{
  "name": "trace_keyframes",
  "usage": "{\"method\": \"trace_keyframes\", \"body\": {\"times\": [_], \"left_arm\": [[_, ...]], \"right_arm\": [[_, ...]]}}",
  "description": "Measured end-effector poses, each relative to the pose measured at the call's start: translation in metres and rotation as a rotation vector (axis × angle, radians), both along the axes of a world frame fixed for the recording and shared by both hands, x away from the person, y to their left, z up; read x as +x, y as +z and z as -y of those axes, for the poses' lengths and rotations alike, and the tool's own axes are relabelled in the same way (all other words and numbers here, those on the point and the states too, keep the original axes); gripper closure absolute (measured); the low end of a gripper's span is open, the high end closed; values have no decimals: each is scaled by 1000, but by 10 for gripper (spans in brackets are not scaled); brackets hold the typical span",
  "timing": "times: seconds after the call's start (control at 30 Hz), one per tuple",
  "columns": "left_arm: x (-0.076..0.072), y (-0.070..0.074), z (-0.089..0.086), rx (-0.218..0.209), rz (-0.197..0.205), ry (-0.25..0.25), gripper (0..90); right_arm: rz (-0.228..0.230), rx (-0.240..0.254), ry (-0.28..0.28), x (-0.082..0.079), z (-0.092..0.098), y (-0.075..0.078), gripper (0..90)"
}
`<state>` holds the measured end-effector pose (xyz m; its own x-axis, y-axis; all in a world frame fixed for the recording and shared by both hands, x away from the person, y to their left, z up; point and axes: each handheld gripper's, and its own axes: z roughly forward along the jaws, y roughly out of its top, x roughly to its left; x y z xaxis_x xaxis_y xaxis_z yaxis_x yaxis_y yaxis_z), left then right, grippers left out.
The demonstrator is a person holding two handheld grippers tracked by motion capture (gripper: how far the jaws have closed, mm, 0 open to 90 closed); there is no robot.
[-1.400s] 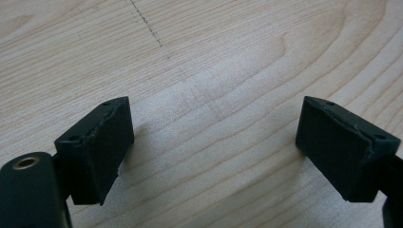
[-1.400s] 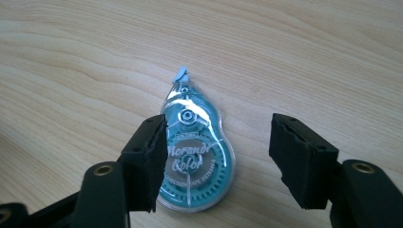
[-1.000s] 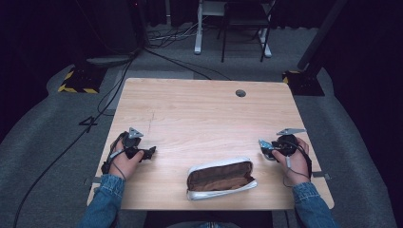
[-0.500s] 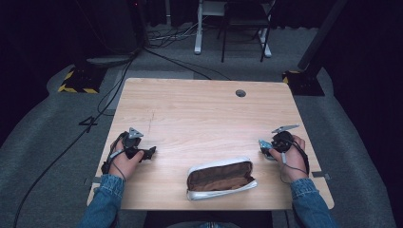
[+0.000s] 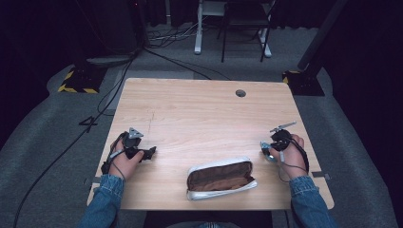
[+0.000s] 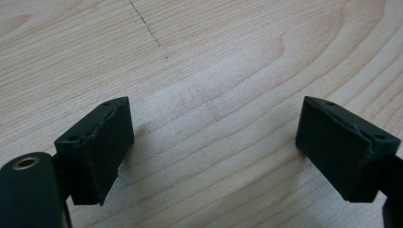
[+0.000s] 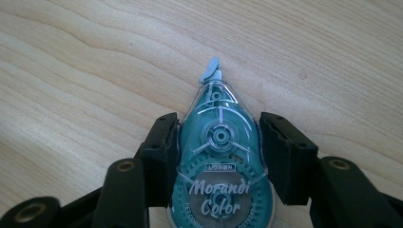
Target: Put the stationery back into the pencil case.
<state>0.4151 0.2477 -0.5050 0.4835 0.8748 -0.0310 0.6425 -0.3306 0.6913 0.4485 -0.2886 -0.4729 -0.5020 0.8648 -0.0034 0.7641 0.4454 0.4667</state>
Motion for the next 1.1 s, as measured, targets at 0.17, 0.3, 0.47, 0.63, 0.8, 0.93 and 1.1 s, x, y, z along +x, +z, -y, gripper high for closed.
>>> {"method": "trace_keyframes", "body": {"times": [0.17, 0.3, 0.47, 0.63, 0.8, 0.93, 1.1], "left_arm": [[0, 0, 0, 0, 0, 0, 127], [0, 0, 0, 0, 0, 0, 127], [0, 0, 0, 0, 0, 0, 127], [0, 0, 0, 0, -1, 0, 127], [0, 0, 0, 0, -1, 0, 127], [0, 0, 0, 0, 0, 0, 127], [0, 0, 0, 0, -1, 0, 127]], "right_arm": [[1, 0, -7, -1, 0, 0, 501], [6, 4, -6, -1, 1, 0, 502], [3, 12, -10, -1, 2, 0, 503], [7, 28, -14, -2, 6, 1, 503], [25, 41, -19, -4, 8, 7, 503], [37, 58, -19, -6, 9, 13, 503], [65, 81, -20, -11, 11, 26, 503]]}}
